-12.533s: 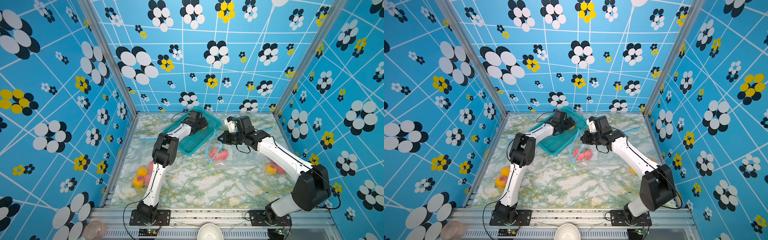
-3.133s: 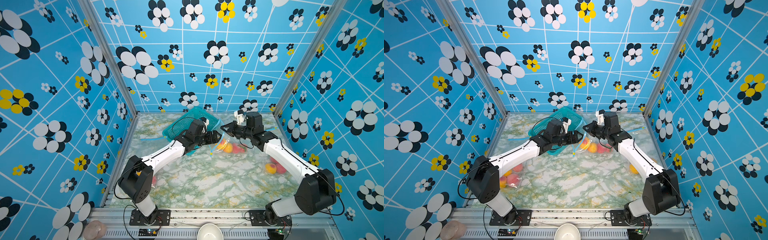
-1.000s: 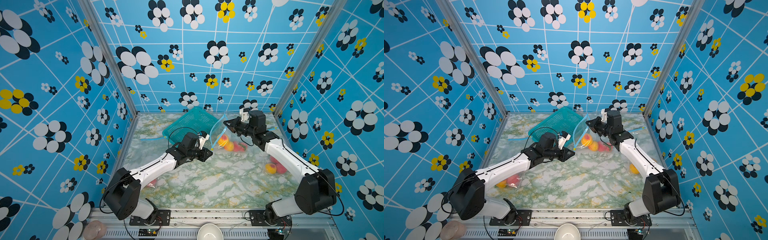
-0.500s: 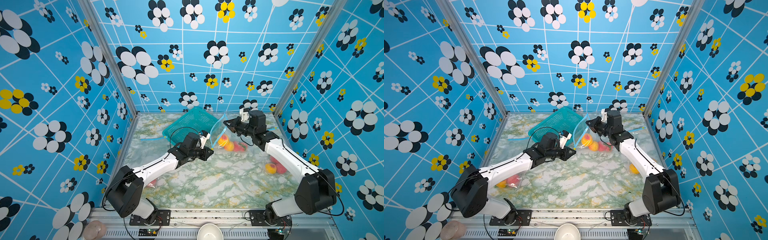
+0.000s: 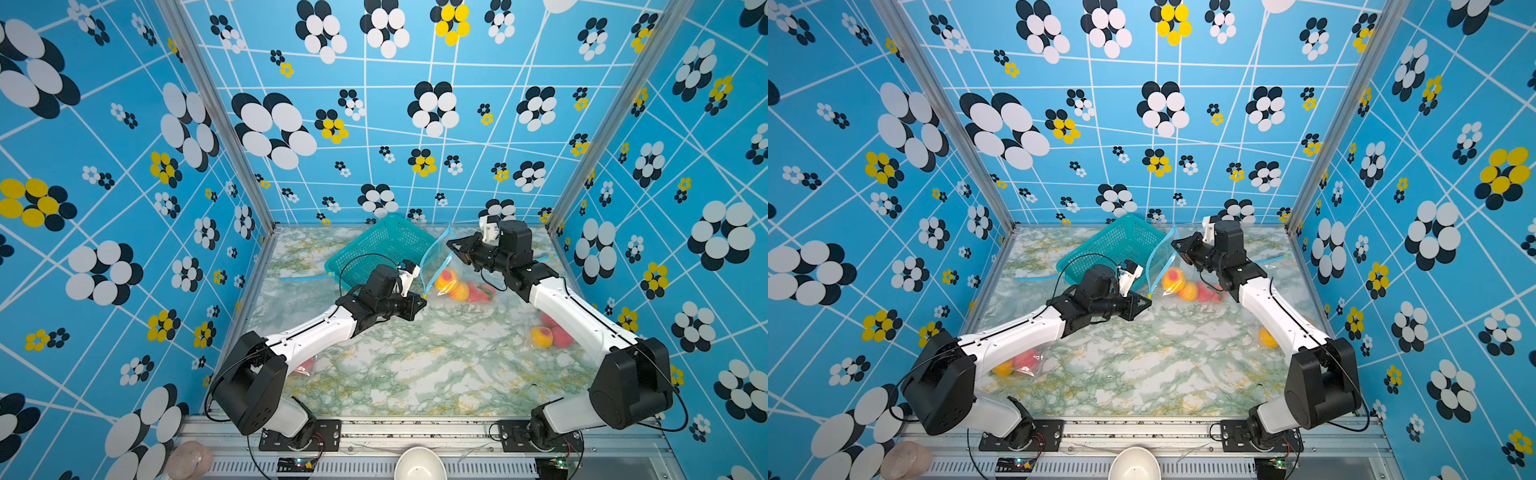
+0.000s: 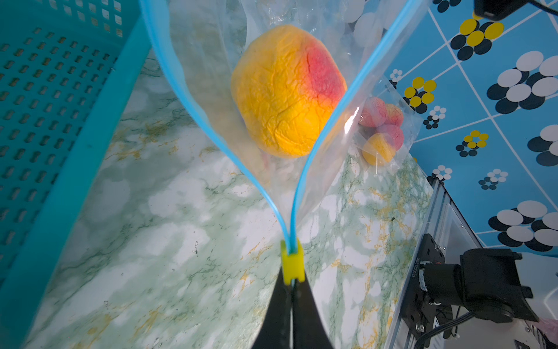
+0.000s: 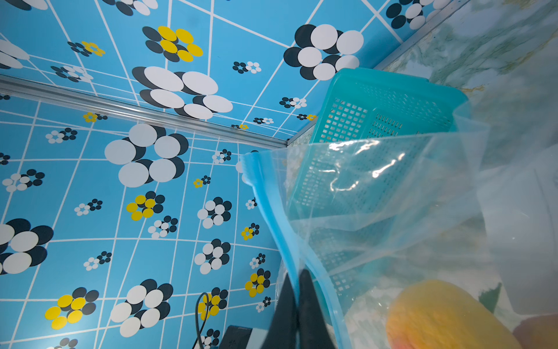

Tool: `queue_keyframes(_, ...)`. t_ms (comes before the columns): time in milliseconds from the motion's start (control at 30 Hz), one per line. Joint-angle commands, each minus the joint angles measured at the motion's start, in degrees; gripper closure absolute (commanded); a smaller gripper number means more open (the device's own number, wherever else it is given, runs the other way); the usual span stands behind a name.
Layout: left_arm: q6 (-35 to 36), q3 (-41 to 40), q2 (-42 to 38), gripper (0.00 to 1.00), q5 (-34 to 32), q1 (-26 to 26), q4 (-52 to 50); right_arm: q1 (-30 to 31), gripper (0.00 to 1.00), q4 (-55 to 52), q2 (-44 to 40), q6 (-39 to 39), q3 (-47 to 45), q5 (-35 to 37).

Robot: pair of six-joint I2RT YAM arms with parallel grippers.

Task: Place the peach in a zip-top bag and seal the zipper
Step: Adjust the zipper food storage bag at the center of the board.

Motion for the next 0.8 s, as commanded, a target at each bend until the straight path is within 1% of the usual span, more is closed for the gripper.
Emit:
queue_keyframes(0,1.9,1.8,-1.4,1.00,-1.3,-0.3,-2.5,-0.4,1.00,0.1,-1.1,-1.6,0.0,0.7)
queue_keyframes(67,5.6,4.8,-2.3,1.00,-2.5,-0.2,-7.4,-0.3,0.98,-3.0,-1.4,-5.9,0.8,0.7)
queue_keyframes(133,10.0,9.0,-2.8,1.00,-3.1,0.1,-13.7,-0.4,0.89,-6.5,-1.7,-11.5,2.4,-1.0)
queue_keyframes(167,12.4,11.7,-2.9,1.00,-3.1,0.2,-17.3,-0.4,0.84,-9.0,-2.0,-15.6,3.4,-1.9)
queue_keyframes(233,16.9,16.4,-2.8,1.00,-2.0,0.6,-23.7,-0.4,0.78,-13.9,-2.8,-22.2,5.7,-2.1)
queue_keyframes(267,19.6,19.6,-2.6,1.00,-1.2,0.7,-27.2,-0.5,0.75,-15.8,-3.6,-25.3,6.9,-1.4)
queue_keyframes(367,25.7,27.3,-1.5,1.00,-0.5,0.8,-36.0,-1.8,0.67,-19.5,-6.3,-31.2,9.5,0.8)
queue_keyframes(500,32.2,36.2,0.7,1.00,0.0,1.0,-45.0,-4.8,0.60,-24.2,-9.5,-38.3,14.0,2.5)
queue_keyframes(567,34.9,40.2,2.1,1.00,0.5,1.2,-48.8,-5.1,0.57,-27.5,-11.1,-44.6,16.2,3.8)
queue_keyframes(700,39.6,48.6,5.4,1.00,2.4,1.6,-54.6,-4.8,0.58,-29.3,-14.5,-55.9,16.2,-5.2)
queue_keyframes(767,41.6,51.7,7.1,1.00,2.9,1.5,-57.5,-3.2,0.56,-31.3,-16.2,-61.6,15.2,-9.2)
